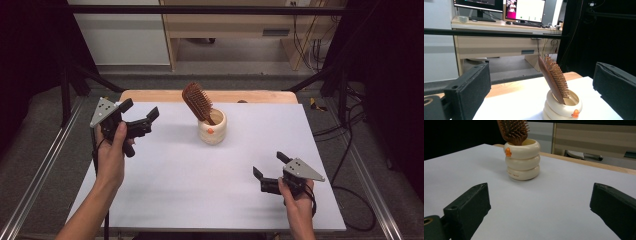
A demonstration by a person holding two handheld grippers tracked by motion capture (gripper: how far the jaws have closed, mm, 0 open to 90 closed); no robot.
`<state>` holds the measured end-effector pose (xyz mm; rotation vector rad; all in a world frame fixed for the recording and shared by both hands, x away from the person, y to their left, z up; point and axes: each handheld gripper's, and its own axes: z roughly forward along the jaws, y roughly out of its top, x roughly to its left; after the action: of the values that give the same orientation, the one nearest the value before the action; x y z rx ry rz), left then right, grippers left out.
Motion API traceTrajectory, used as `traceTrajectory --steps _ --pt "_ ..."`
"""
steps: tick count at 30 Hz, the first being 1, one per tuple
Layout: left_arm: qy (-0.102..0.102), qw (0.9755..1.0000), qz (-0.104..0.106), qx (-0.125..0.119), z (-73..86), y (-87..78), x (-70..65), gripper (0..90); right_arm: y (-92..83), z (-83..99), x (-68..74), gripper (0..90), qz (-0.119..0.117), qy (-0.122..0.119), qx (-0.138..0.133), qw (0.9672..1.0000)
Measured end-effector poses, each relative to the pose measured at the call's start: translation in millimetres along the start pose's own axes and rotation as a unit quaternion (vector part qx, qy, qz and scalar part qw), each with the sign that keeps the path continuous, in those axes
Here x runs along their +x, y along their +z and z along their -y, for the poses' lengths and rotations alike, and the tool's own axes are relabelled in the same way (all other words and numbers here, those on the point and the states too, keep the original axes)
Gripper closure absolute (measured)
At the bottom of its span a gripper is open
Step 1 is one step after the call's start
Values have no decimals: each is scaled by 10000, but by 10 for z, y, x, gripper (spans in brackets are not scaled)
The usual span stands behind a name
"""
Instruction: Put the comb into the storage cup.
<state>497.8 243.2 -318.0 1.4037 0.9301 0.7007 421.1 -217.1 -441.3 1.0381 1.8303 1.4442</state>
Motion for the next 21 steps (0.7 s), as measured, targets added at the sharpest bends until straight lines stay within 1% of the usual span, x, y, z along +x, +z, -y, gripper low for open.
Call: traceTrajectory --steps 4,6,12,13,17,21 --pt "-9 10000 2 -57 1 -80 41 17 -32 6 -27 32 -4 -5 -5 10000" --pt "23 10000 11 -67 7 -119 64 21 -47 11 -46 31 15 26 -11 10000" --pt "48 9999 -21 -133 8 -209 89 20 -103 22 -101 28 88 33 -44 9999" --pt "56 9999 -21 -135 7 -221 90 20 -113 25 -110 28 98 63 -57 9999" --pt "126 9998 -28 -152 9 -283 97 19 -143 36 -141 26 108 39 -84 9999" --pt "130 9998 -32 -174 23 -331 112 19 -188 57 -177 25 112 -10 -95 9999"
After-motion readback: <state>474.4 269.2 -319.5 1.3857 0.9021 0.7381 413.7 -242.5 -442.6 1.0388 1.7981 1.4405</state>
